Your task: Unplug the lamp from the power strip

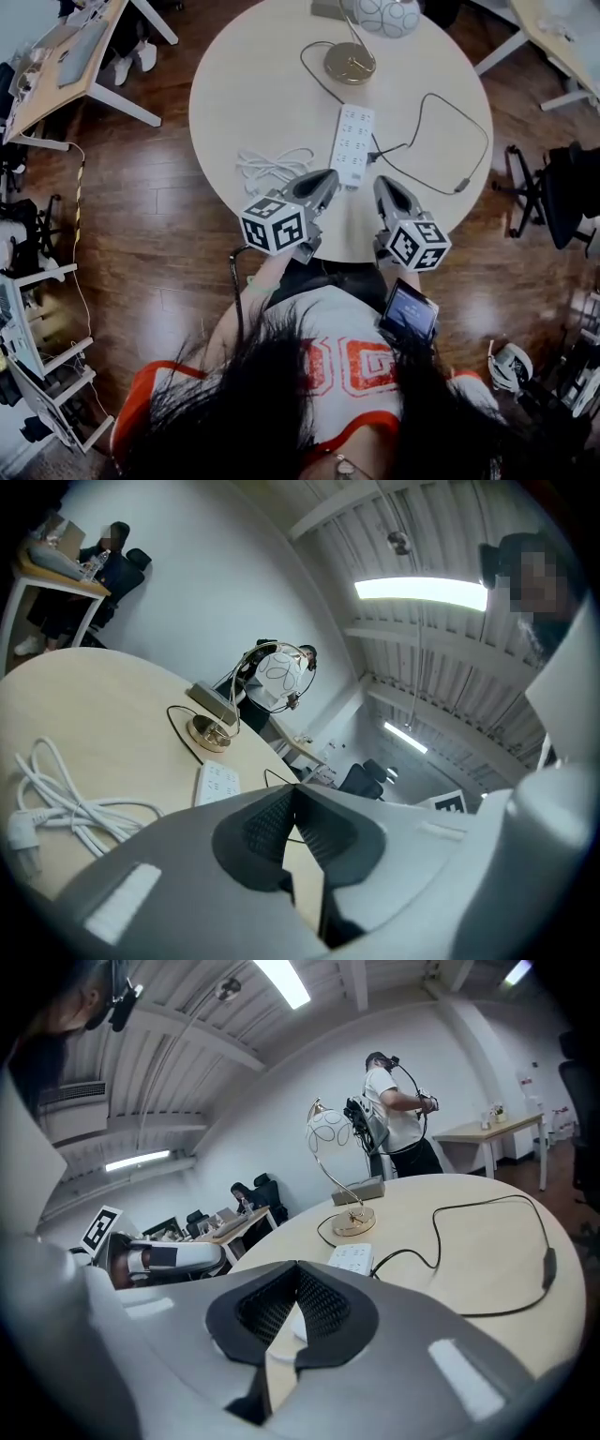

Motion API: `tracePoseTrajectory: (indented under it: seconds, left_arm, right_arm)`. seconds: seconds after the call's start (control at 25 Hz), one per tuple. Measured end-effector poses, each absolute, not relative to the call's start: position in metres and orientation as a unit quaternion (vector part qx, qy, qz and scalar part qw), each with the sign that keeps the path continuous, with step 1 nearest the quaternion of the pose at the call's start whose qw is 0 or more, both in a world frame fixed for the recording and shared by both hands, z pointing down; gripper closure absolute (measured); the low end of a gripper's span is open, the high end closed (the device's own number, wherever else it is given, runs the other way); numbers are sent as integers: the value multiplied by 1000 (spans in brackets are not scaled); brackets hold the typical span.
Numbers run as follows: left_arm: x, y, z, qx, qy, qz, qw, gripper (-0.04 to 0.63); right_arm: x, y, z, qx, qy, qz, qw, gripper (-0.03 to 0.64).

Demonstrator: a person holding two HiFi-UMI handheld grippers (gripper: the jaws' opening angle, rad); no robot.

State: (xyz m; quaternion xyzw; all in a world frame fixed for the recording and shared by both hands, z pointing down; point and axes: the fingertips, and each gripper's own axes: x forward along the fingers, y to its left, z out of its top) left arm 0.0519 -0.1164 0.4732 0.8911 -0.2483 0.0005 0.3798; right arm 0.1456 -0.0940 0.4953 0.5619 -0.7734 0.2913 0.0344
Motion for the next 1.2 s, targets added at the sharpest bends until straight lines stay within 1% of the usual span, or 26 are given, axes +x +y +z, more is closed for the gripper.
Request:
tracePoseTrajectory:
  seconds: [0.32,0.56,0.72,0.92,1.2]
  left_arm:
    - [58,-106,464,889,-270,-17,369,595]
    - [53,-88,460,875,-327,-35,356,595]
    - [70,-55,463,863,-355,-46,355,595]
    - [94,-10,469,858,-369,-42,354,595]
    - [87,20,460,859,-377,-31,344,595]
  right_arm:
    - [144,-84,481,528,-805,268,40,615]
    - [155,-43,479,495,-825,269,53,617]
    - [179,-5,483,479,-832,270,65,617]
    - [198,31,486,458,-842,280,59,617]
    - [180,53,482,431,-856,280,49,617]
